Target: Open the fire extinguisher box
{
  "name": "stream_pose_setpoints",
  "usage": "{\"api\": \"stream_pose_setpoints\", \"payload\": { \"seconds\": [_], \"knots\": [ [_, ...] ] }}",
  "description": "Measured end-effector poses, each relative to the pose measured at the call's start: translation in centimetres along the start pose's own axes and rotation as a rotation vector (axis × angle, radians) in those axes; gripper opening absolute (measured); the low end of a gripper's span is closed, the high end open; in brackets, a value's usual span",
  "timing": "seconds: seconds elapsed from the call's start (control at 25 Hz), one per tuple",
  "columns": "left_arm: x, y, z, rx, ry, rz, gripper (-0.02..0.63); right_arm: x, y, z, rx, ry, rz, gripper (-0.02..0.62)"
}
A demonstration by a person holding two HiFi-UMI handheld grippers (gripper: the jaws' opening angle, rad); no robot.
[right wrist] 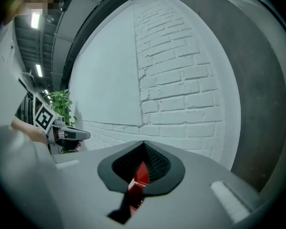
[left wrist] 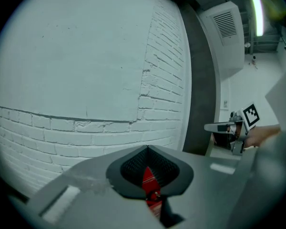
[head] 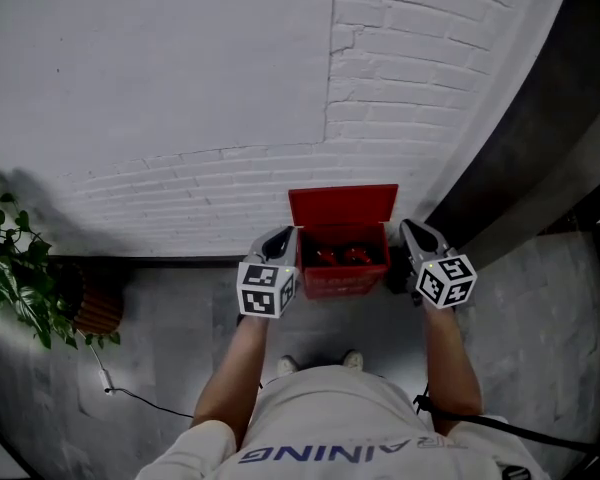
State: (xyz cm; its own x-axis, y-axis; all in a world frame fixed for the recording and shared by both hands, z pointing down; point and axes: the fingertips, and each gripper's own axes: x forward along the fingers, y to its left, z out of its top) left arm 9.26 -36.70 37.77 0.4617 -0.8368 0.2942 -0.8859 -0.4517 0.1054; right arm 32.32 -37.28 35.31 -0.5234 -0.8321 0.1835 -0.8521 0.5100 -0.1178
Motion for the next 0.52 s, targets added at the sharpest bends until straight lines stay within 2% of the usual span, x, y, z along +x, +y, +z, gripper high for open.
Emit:
{"api": "stream_pose_setpoints", "payload": {
  "seconds": [0.52],
  "knots": [
    [0.3,-0.7,1.0,0.008,-0.024,-0.002,0.005,-0.5,-0.2,0.0,-0.015,0.009,0.010,0.006]
  ]
}}
